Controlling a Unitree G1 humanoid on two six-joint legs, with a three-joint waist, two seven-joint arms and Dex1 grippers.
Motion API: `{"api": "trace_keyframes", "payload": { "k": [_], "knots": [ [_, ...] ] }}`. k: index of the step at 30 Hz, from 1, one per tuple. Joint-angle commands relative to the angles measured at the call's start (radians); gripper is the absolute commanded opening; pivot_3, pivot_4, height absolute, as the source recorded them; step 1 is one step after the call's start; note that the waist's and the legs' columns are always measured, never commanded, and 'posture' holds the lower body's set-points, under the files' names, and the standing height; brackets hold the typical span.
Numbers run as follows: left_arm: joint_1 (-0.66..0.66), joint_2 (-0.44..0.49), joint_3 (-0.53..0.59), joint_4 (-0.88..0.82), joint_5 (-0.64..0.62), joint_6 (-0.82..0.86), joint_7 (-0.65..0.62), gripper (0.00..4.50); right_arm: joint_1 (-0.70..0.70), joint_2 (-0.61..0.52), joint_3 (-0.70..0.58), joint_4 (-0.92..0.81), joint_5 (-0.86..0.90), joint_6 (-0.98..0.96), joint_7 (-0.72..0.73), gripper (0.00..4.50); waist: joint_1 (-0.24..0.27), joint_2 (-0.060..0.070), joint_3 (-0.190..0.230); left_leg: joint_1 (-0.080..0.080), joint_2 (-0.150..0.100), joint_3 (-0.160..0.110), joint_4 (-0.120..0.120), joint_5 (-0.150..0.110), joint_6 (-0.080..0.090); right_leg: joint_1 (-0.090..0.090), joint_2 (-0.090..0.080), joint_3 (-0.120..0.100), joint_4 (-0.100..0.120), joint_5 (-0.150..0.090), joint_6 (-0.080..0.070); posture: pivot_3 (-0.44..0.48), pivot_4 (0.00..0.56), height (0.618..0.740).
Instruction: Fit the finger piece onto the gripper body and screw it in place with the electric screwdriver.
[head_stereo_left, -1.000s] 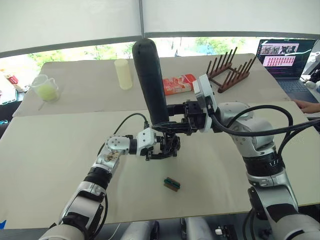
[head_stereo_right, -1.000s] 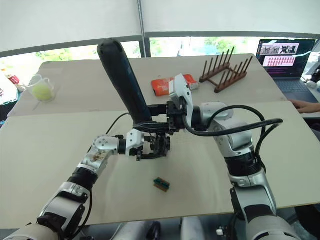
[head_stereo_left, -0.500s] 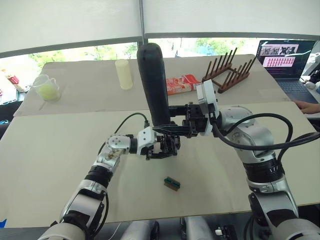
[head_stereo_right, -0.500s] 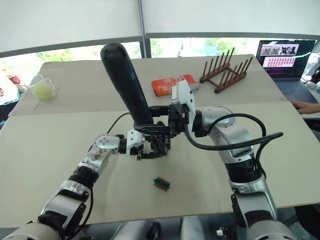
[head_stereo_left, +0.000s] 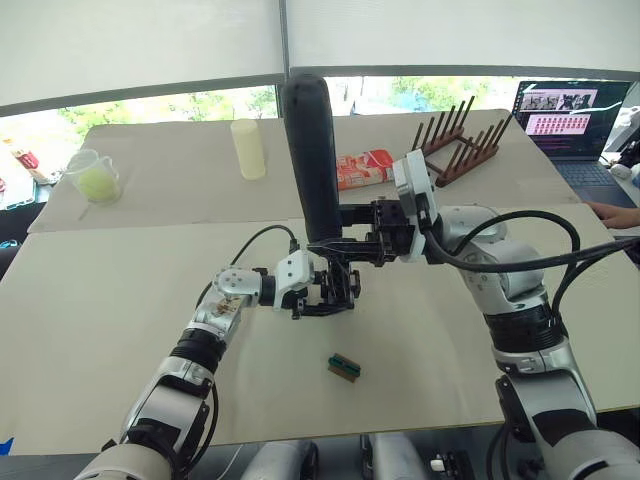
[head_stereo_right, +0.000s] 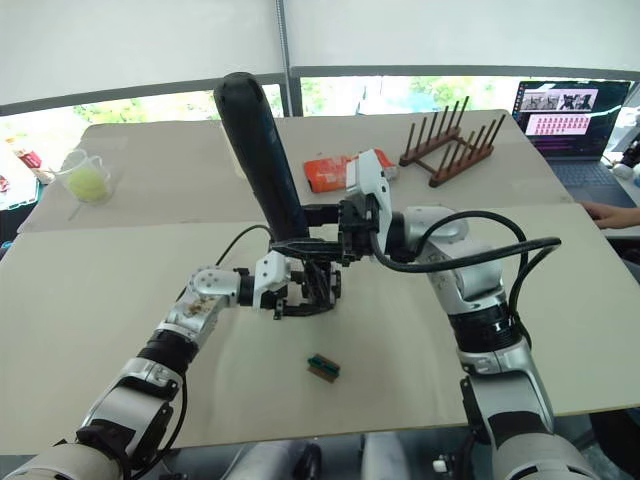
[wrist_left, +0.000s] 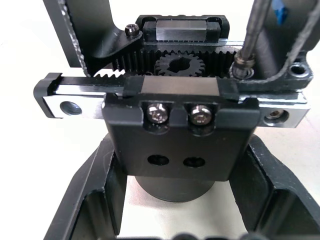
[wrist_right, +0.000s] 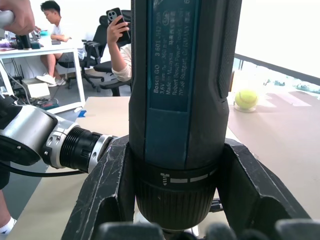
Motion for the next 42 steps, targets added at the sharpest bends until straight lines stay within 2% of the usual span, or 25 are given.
{"api": "trace_keyframes", "payload": {
  "k": [1, 9, 20, 42],
  "knots": [
    [-0.005, 0.018, 0.006, 0.01, 0.017, 0.003, 0.007, 2.32, -0.003, -0.029, 0.018, 0.031, -0.047, -0.002, 0.02, 1.9, 0.0, 0.0, 0.0, 0.0, 0.0, 0.0, 0.0, 0.0, 0.0, 0.0, 0.0, 0.0, 0.0, 0.0, 0.0, 0.0, 0.15, 0.74],
    [-0.014, 0.025, 0.012, 0.022, 0.018, -0.001, 0.006, 2.32, 0.0, -0.046, 0.044, 0.032, -0.041, 0.023, 0.07, 1.9, 0.0, -0.001, -0.002, 0.001, 0.0, 0.0, 0.0, 0.0, 0.0, 0.001, -0.001, 0.0, 0.0, 0.0, 0.0, 0.0, 0.15, 0.74],
    [-0.027, 0.032, 0.016, 0.035, 0.019, -0.005, 0.003, 2.32, -0.01, -0.04, 0.049, 0.088, -0.057, 0.019, 0.068, 1.9, -0.001, -0.002, -0.002, 0.001, 0.001, 0.0, 0.0, 0.0, 0.0, 0.001, -0.001, 0.001, 0.0, 0.0, 0.0, 0.0, 0.15, 0.74],
    [-0.028, 0.041, 0.018, 0.026, 0.019, -0.002, -0.004, 2.32, 0.028, -0.034, 0.052, 0.104, -0.091, -0.084, 0.064, 1.9, -0.005, -0.002, -0.003, 0.008, 0.001, 0.0, -0.003, 0.0, 0.0, 0.007, -0.001, 0.001, -0.001, 0.0, 0.0, 0.0, 0.15, 0.74]
  ]
}}
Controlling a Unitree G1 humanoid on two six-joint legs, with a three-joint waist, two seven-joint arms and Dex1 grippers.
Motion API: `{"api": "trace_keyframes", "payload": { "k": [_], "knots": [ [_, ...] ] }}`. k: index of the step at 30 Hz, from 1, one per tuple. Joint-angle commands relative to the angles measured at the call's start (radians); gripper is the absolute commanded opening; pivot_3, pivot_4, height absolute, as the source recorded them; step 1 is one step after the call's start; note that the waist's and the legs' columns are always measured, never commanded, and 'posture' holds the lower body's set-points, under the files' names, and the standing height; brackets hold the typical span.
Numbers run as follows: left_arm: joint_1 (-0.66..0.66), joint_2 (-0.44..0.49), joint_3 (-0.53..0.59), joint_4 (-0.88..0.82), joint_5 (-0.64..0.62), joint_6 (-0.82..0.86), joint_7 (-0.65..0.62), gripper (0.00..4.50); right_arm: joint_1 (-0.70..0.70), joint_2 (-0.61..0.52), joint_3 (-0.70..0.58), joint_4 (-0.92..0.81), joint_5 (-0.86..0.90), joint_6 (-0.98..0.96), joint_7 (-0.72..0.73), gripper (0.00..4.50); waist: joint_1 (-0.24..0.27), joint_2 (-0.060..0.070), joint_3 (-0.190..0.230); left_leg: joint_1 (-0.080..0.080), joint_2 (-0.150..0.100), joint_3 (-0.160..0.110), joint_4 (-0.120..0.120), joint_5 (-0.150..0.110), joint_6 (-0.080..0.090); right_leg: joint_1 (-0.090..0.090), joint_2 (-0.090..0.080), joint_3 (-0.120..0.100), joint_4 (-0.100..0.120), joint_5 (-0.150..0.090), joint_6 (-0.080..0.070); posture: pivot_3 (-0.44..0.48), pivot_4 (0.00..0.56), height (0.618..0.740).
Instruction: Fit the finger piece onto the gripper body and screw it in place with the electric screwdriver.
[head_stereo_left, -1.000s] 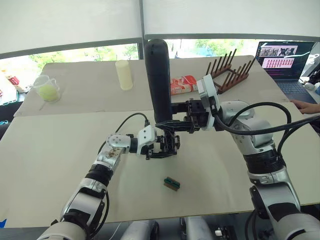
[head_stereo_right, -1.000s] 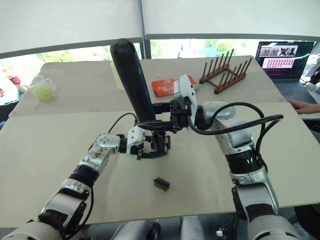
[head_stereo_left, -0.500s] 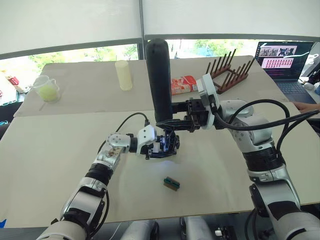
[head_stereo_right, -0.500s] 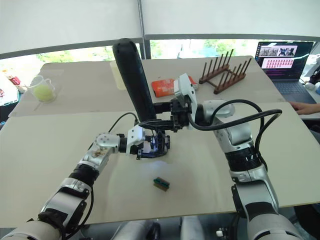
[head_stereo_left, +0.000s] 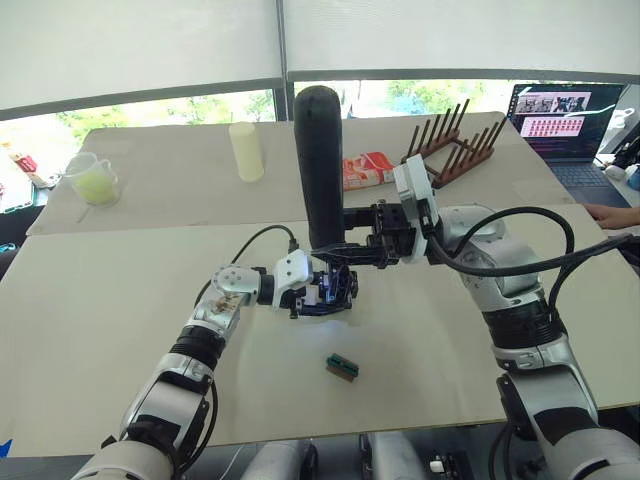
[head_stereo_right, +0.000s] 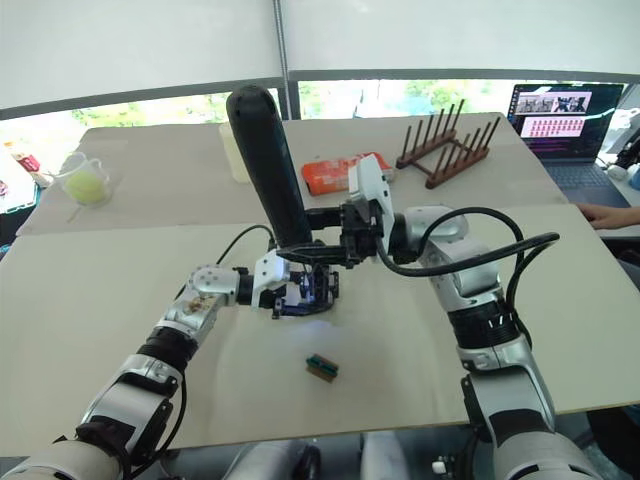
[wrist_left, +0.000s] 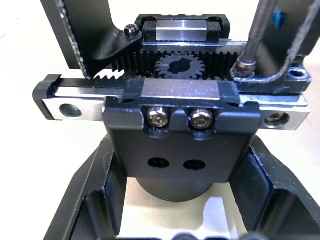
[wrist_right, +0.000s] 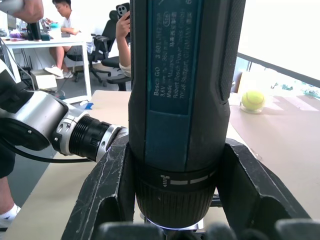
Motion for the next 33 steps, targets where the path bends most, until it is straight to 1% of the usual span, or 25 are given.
{"api": "trace_keyframes", "payload": {
  "k": [1, 7, 14, 20, 24, 30, 33],
  "knots": [
    [-0.008, 0.035, 0.019, -0.008, 0.016, -0.002, 0.013, 2.32, 0.027, -0.024, 0.027, 0.04, -0.072, -0.004, -0.002, 1.9, 0.0, 0.0, 0.0, 0.001, 0.0, 0.0, 0.0, 0.0, 0.0, 0.0, 0.0, 0.0, 0.0, 0.0, 0.0, 0.0, 0.15, 0.74],
    [-0.002, 0.031, 0.018, -0.012, 0.016, -0.004, 0.015, 2.32, 0.002, -0.025, 0.016, 0.017, -0.053, 0.019, -0.01, 1.9, 0.0, 0.0, 0.0, 0.003, 0.0, 0.0, -0.002, 0.0, 0.0, 0.002, 0.0, 0.0, -0.001, 0.0, 0.0, 0.0, 0.15, 0.74],
    [0.019, 0.027, 0.01, -0.029, 0.017, -0.001, 0.015, 2.32, -0.054, -0.017, -0.053, -0.117, 0.045, 0.105, -0.053, 1.9, 0.0, 0.0, 0.0, 0.001, 0.0, 0.0, -0.003, 0.0, 0.0, 0.0, -0.001, 0.0, 0.0, 0.0, 0.0, 0.0, 0.15, 0.74],
    [0.036, 0.026, 0.002, -0.037, 0.02, 0.005, 0.013, 2.32, -0.094, 0.023, -0.136, -0.226, 0.167, 0.175, -0.133, 1.9, -0.002, 0.0, 0.0, -0.008, 0.0, 0.0, -0.001, 0.0, 0.0, -0.008, -0.001, -0.001, 0.001, 0.0, 0.0, 0.0, 0.15, 0.74],
    [0.037, 0.021, -0.003, -0.031, 0.024, 0.009, 0.012, 2.32, -0.08, 0.033, -0.155, -0.285, 0.212, 0.203, -0.166, 1.9, -0.002, 0.0, 0.0, -0.008, 0.0, 0.0, -0.001, 0.0, 0.0, -0.008, -0.001, -0.001, 0.001, 0.0, 0.0, 0.0, 0.15, 0.74],
    [0.013, 0.019, 0.0, -0.007, 0.03, 0.032, 0.026, 2.32, -0.062, 0.017, -0.154, -0.314, 0.224, 0.218, -0.187, 1.9, -0.002, 0.0, 0.0, -0.008, 0.0, 0.0, -0.001, 0.0, 0.0, -0.008, 0.0, -0.001, 0.001, 0.0, 0.0, 0.0, 0.15, 0.74],
    [0.006, 0.028, 0.004, -0.001, 0.025, 0.043, 0.014, 2.32, -0.055, 0.011, -0.157, -0.326, 0.235, 0.226, -0.194, 1.9, -0.002, 0.0, 0.0, -0.008, 0.0, 0.0, -0.001, 0.0, 0.0, -0.008, 0.0, -0.001, 0.001, 0.0, 0.0, 0.0, 0.15, 0.74]
  ]
}}
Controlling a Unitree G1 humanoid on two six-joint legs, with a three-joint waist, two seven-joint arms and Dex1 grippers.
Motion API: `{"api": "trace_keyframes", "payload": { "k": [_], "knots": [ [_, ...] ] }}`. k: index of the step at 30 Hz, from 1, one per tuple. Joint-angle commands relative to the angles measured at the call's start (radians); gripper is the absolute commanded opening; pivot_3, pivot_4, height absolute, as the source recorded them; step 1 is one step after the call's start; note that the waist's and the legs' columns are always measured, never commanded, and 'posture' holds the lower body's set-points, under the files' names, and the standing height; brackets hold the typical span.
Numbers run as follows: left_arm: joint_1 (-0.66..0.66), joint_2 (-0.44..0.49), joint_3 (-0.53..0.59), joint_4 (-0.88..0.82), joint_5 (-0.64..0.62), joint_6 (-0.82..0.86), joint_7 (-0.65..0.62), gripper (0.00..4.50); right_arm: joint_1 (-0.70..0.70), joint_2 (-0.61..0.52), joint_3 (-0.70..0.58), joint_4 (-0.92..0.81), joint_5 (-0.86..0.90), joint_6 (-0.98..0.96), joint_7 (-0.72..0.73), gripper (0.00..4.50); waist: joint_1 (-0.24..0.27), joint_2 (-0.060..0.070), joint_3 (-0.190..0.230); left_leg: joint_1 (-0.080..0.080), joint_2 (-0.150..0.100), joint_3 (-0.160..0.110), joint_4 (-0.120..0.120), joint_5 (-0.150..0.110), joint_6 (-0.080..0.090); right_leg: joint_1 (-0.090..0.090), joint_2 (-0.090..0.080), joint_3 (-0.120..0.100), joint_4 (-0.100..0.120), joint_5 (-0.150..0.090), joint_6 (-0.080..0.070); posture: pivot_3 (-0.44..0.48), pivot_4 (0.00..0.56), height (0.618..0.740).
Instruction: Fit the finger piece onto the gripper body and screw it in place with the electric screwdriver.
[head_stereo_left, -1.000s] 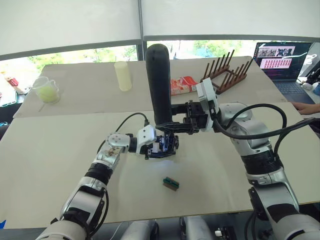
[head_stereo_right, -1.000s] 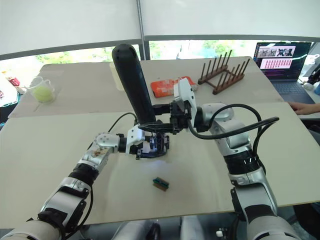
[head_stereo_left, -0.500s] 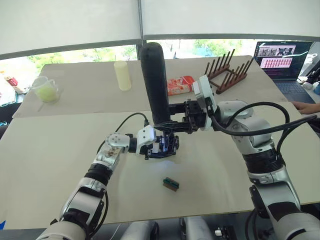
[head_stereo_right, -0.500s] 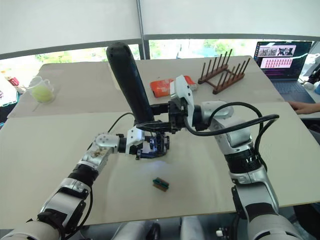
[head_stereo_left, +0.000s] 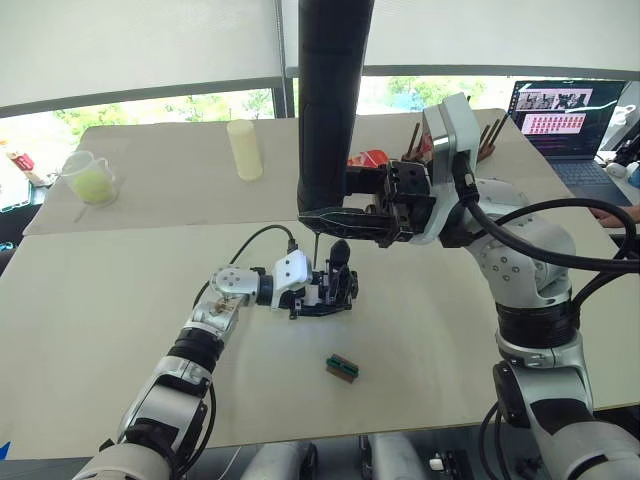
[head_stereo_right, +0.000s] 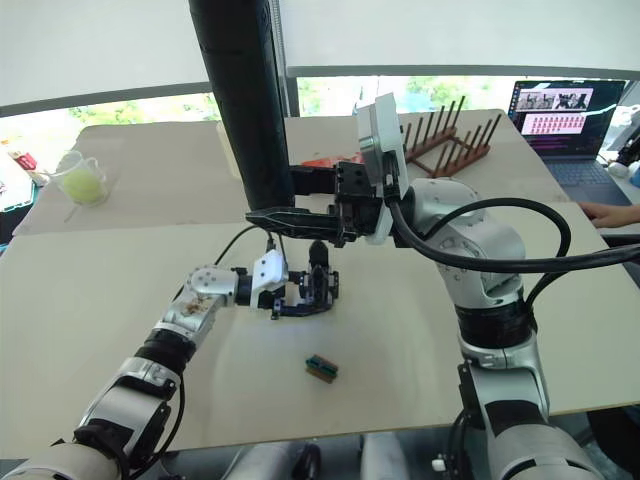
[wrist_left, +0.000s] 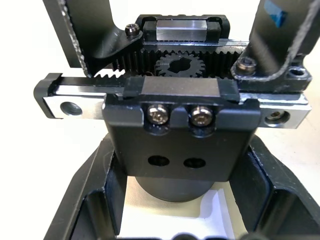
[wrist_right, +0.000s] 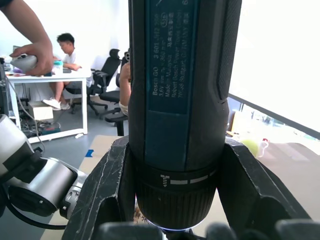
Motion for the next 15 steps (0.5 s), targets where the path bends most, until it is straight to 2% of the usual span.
{"api": "trace_keyframes", "payload": {
  "k": [1, 3, 4, 6, 11, 15],
  "knots": [
    [-0.006, 0.028, 0.005, 0.031, 0.027, 0.025, 0.012, 2.32, -0.012, -0.007, -0.041, -0.057, 0.042, 0.003, -0.011, 1.9, 0.0, 0.0, 0.0, 0.0, 0.0, 0.0, 0.0, 0.0, 0.0, 0.0, 0.0, 0.0, 0.0, 0.0, 0.0, 0.0, 0.15, 0.74],
    [-0.007, 0.039, 0.011, 0.03, 0.026, 0.028, 0.009, 3.33, -0.009, -0.009, -0.045, -0.064, 0.049, 0.009, -0.014, 1.9, -0.001, 0.0, 0.0, 0.0, 0.0, 0.0, 0.0, 0.0, 0.0, 0.0, 0.0, 0.0, 0.0, 0.0, 0.0, 0.0, 0.15, 0.74],
    [-0.005, 0.048, 0.015, 0.026, 0.023, 0.031, 0.003, 3.58, -0.006, -0.012, -0.047, -0.07, 0.056, 0.013, -0.013, 1.9, -0.002, 0.0, 0.0, 0.0, 0.0, 0.0, 0.0, 0.0, 0.0, 0.0, 0.0, 0.0, 0.0, 0.0, 0.0, 0.0, 0.15, 0.74],
    [0.002, 0.07, 0.023, 0.01, 0.018, 0.038, -0.007, 4.48, -0.001, -0.022, -0.054, -0.083, 0.075, 0.023, -0.011, 1.9, -0.004, 0.0, 0.0, -0.001, 0.0, 0.0, -0.001, 0.0, 0.0, -0.003, 0.0, 0.001, 0.001, 0.0, 0.0, 0.0, 0.15, 0.74],
    [0.042, 0.149, 0.052, -0.083, -0.019, 0.076, -0.056, 4.5, 0.021, -0.07, -0.077, -0.115, 0.141, 0.065, 0.02, 1.9, -0.005, 0.0, 0.0, -0.002, 0.0, 0.0, -0.002, 0.0, 0.0, -0.003, 0.0, 0.0, 0.001, 0.0, 0.0, 0.0, 0.15, 0.74],
    [0.111, 0.214, 0.063, -0.265, -0.085, 0.123, -0.135, 4.5, 0.062, -0.122, -0.092, -0.15, 0.206, 0.108, 0.055, 1.9, -0.004, 0.0, 0.0, -0.002, 0.0, 0.0, -0.002, 0.0, 0.0, -0.003, 0.0, 0.0, 0.0, 0.0, 0.0, 0.0, 0.15, 0.74]
  ]
}}
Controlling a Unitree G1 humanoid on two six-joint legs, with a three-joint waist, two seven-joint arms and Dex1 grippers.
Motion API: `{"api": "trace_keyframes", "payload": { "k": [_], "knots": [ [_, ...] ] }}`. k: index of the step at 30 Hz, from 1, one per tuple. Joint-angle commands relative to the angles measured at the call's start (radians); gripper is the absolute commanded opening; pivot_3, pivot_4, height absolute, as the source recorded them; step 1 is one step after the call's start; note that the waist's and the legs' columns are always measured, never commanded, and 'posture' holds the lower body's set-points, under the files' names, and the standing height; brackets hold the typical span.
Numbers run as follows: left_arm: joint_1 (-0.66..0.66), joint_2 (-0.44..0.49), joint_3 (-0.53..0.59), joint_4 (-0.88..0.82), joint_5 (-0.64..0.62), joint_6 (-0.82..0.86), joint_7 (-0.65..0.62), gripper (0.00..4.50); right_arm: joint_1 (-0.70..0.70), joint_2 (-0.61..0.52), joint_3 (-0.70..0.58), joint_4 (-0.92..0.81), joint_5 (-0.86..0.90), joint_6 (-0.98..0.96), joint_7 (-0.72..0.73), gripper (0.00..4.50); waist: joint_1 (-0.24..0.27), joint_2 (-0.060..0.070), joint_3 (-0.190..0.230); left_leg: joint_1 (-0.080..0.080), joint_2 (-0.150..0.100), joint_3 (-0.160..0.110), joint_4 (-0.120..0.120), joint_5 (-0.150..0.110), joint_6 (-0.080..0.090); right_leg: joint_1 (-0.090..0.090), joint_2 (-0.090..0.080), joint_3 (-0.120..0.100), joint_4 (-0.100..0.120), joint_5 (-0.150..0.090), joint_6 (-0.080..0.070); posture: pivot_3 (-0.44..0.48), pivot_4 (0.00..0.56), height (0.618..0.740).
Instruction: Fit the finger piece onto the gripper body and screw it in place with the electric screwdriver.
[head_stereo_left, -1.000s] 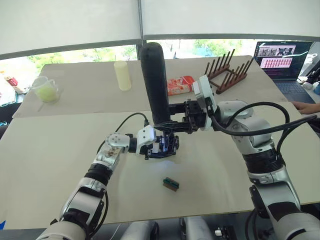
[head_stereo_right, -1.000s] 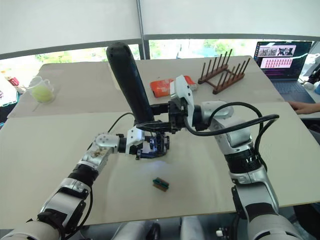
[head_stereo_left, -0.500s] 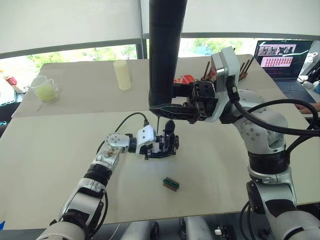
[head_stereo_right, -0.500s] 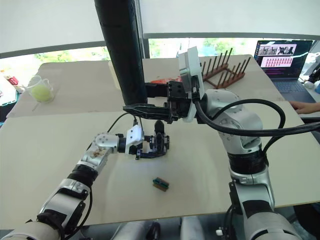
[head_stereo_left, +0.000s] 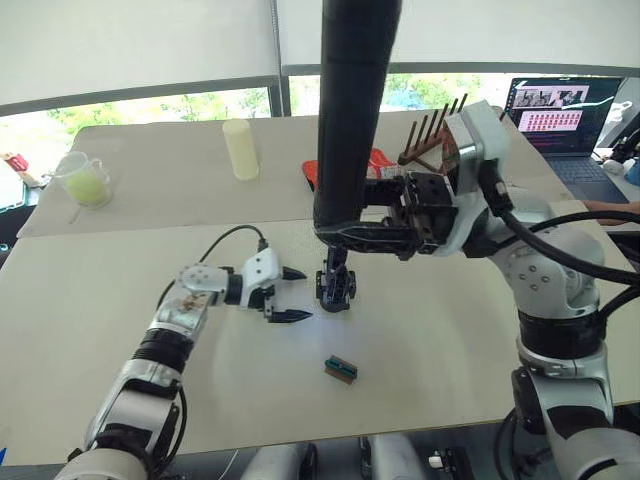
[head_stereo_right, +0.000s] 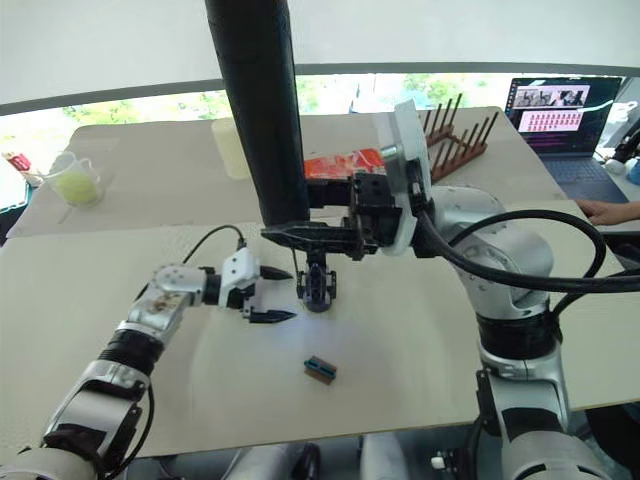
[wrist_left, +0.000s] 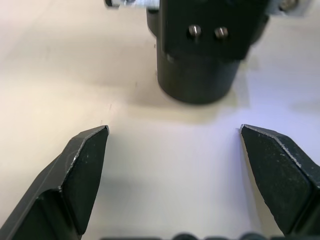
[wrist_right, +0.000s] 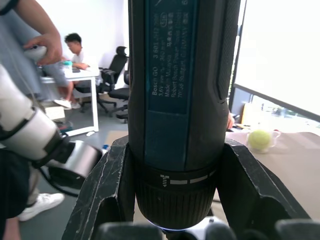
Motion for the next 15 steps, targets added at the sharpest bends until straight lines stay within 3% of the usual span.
{"api": "trace_keyframes", "payload": {
  "k": [1, 7, 15],
  "knots": [
    [0.047, 0.046, 0.016, -0.176, -0.069, 0.038, -0.071, 4.5, 0.015, -0.037, -0.056, -0.068, 0.085, 0.025, 0.03, 1.9, 0.001, 0.0, 0.0, 0.0, 0.0, 0.0, 0.0, 0.0, 0.0, 0.0, -0.001, 0.0, 0.0, 0.0, 0.0, 0.0, 0.15, 0.74],
    [0.142, 0.114, -0.016, -0.382, -0.11, 0.024, -0.166, 4.5, 0.108, -0.064, -0.052, -0.158, 0.123, 0.037, 0.022, 1.9, 0.004, 0.0, 0.0, 0.0, 0.0, 0.0, 0.0, 0.0, 0.0, 0.0, -0.002, 0.0, -0.001, 0.0, 0.0, 0.0, 0.15, 0.74],
    [0.188, 0.096, -0.083, -0.414, -0.079, -0.098, -0.184, 4.5, 0.282, -0.043, 0.036, -0.239, -0.037, -0.1, 0.027, 1.9, 0.014, 0.0, 0.0, 0.0, 0.0, 0.001, 0.001, 0.0, 0.0, 0.0, -0.001, 0.0, -0.003, 0.0, 0.0, 0.0, 0.15, 0.74]
  ]
}}
